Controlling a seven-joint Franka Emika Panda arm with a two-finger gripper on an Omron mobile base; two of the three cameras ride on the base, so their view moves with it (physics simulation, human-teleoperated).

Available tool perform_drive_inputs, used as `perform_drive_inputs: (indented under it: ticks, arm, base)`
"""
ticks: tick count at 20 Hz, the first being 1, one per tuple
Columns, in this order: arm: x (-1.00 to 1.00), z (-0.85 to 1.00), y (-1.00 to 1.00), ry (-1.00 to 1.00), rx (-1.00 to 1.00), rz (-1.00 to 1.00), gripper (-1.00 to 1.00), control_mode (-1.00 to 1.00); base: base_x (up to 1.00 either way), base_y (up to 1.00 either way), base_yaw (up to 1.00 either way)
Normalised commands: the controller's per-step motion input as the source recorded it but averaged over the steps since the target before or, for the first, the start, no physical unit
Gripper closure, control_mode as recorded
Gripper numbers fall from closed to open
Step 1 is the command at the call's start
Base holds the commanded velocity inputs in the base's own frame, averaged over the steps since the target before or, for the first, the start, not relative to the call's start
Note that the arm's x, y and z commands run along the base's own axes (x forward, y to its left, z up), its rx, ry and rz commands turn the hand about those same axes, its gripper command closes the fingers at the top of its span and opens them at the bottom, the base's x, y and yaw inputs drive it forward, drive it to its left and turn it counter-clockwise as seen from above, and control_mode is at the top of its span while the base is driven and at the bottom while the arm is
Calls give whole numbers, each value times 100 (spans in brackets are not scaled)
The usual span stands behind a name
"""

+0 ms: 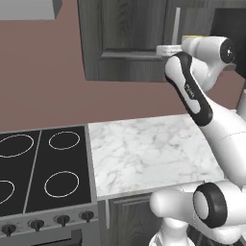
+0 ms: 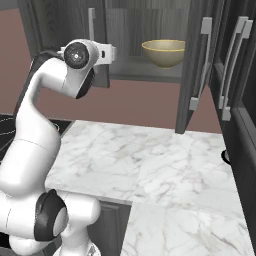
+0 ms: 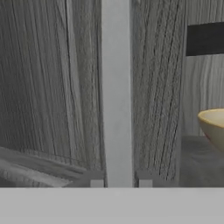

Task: Move the bowls from the cabinet to the plates on the dining table.

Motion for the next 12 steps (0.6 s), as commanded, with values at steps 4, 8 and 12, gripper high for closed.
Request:
perform_drive_inputs:
  ticks: [4, 8, 12]
  arm:
    - [-76, 4, 36, -18, 0, 0, 100, -100]
    - [-56, 7, 39, -15, 0, 0, -100, -100]
    - [-62, 9, 28, -15, 0, 0, -100, -100]
  base:
    - [0, 0, 0]
    - [0, 0, 0]
    - [0, 0, 0]
